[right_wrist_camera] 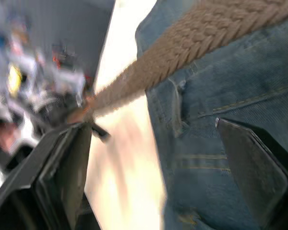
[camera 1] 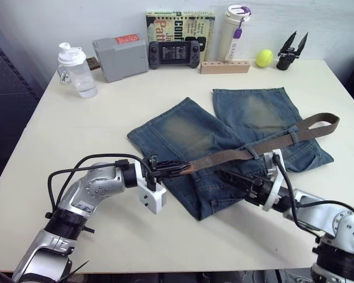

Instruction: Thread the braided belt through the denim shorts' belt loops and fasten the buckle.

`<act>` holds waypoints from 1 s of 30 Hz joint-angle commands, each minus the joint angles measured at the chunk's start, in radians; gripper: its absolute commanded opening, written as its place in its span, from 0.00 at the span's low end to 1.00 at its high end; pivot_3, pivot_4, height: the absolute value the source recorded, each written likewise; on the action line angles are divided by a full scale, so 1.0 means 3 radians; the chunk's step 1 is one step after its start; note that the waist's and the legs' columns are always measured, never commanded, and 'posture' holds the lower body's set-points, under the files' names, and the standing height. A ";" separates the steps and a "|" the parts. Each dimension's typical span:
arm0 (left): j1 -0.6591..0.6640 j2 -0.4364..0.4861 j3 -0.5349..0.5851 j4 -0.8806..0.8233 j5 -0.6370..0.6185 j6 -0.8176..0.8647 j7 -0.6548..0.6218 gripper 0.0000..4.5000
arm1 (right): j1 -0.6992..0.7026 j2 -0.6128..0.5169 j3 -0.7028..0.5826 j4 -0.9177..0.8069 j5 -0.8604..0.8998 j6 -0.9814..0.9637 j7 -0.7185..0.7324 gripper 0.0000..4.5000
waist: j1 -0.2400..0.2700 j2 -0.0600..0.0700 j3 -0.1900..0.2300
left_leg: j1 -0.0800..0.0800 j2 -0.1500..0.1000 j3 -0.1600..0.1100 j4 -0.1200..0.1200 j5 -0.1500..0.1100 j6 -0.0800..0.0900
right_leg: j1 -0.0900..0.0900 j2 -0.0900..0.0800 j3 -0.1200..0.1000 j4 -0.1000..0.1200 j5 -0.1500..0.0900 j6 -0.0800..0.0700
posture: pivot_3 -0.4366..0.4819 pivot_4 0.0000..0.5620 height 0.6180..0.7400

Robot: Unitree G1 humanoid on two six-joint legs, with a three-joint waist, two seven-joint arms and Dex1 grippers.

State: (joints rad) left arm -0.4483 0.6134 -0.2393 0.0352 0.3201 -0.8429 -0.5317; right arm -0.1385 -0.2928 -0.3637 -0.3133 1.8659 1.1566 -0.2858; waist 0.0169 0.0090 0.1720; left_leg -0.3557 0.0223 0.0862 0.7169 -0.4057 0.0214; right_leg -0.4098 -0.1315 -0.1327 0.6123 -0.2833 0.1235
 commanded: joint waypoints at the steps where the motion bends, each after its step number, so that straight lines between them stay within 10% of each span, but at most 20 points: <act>1: 0.0027 0.0037 0.0048 -0.0070 -0.0009 -0.0068 0.0053 0.00 | -0.0002 0.0218 0.0152 -0.0138 0.0354 -0.0730 -0.0676 0.99 | -0.0012 0.0000 0.0000 | 0.0001 0.0001 0.0004 0.0000 0.0000 0.0000 | 0.0000 0.0000 0.0002 0.0000 0.0000 0.0000 | 0.48 0.27 0.92; 8: 0.0040 0.0045 0.0028 -0.0106 -0.0006 -0.0041 0.0041 0.00 | -0.0107 0.0482 0.0272 -0.0244 0.0354 -0.1253 -0.1059 0.99 | -0.0013 0.0001 0.0000 | 0.0001 0.0004 0.0011 -0.0003 0.0000 0.0000 | -0.0005 0.0000 0.0004 -0.0002 0.0000 0.0000 | 0.48 0.27 0.92; 18: 0.0001 0.0034 0.0012 -0.0050 0.0048 0.0008 0.0040 0.00 | -0.0048 0.0453 0.0438 -0.0398 0.0354 -0.1375 -0.1110 0.07 | -0.0012 0.0001 0.0000 | 0.0001 0.0010 0.0013 -0.0004 0.0000 0.0000 | -0.0007 0.0001 0.0004 -0.0002 0.0000 0.0000 | 0.48 0.27 0.92; 22: -0.0023 0.0000 0.0010 -0.0044 0.0032 0.0050 0.0047 0.00 | -0.0037 0.0462 0.0515 -0.0427 0.0354 -0.1466 -0.1140 0.00 | -0.0010 0.0001 0.0000 | 0.0001 0.0015 0.0013 -0.0004 0.0000 0.0000 | -0.0007 0.0001 0.0005 -0.0002 0.0000 0.0000 | 0.48 0.27 0.92; 30: 0.0203 -0.0010 0.0032 -0.0382 -0.0879 0.0914 -0.0362 0.76 | -0.0148 0.0366 0.0346 -0.0309 0.0354 -0.1738 -0.1033 0.00 | -0.0020 0.0001 0.0000 | 0.0000 0.0022 0.0014 -0.0004 0.0000 0.0000 | -0.0009 0.0000 0.0007 -0.0002 0.0000 0.0000 | 0.48 0.27 0.92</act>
State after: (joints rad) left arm -0.4155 0.6065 -0.2418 -0.0143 0.1562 -0.6482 -0.6078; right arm -0.1657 -0.1677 -0.2162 -0.3881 1.9484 0.6665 -0.6192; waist 0.0110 0.0093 0.1719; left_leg -0.3554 0.0290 0.0904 0.7157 -0.4058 0.0215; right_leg -0.4125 -0.1318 -0.1303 0.6120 -0.2834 0.1233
